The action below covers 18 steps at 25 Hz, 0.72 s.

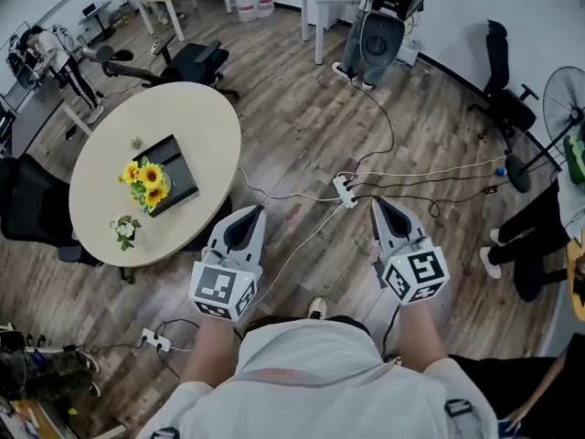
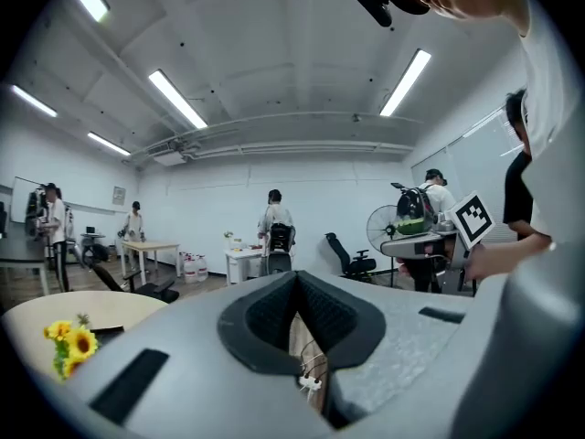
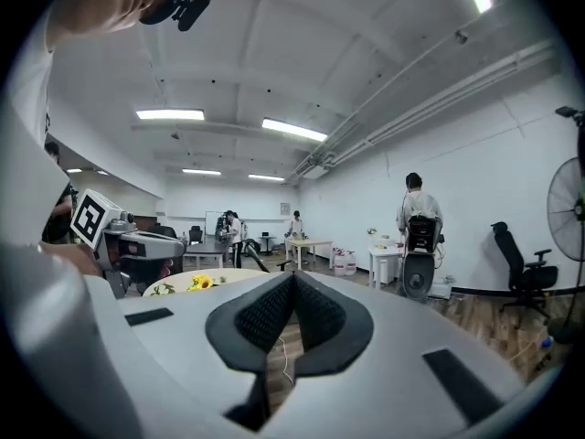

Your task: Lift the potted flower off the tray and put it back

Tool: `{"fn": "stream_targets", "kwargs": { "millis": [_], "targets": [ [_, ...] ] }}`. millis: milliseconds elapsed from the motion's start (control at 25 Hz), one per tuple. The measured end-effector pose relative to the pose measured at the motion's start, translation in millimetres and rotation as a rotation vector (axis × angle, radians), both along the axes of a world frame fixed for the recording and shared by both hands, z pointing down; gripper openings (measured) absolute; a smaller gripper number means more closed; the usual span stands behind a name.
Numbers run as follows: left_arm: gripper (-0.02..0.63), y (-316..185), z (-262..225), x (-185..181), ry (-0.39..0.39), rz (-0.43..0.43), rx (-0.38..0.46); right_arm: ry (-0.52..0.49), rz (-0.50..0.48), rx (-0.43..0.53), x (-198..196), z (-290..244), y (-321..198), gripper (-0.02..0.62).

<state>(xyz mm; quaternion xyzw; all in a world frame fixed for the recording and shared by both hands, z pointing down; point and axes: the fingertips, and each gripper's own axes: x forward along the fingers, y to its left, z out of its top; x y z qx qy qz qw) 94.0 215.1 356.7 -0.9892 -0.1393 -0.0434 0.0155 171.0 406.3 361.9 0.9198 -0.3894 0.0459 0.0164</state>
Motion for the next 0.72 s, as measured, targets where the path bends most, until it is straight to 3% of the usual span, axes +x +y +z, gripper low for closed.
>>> {"fn": "stream_targets", "kwargs": {
  "millis": [280,560,720],
  "targets": [
    [0.003,-45.4,13.4,31.0,-0.088,-0.197,0.011,-0.048,-0.154,0.044,74.5,17.1,-52.3,-0.002],
    [0.003,-86.8,10.8,54.7,-0.086,-0.241,0.019,-0.081,-0.199,0.043,106.8,29.3,-96.2,-0.002],
    [0.003,-145.5,6.8,62.8,-0.050,-0.263,0.015,-0.074,-0.185,0.034,128.7,27.1,-149.0,-0.002]
  ]
}}
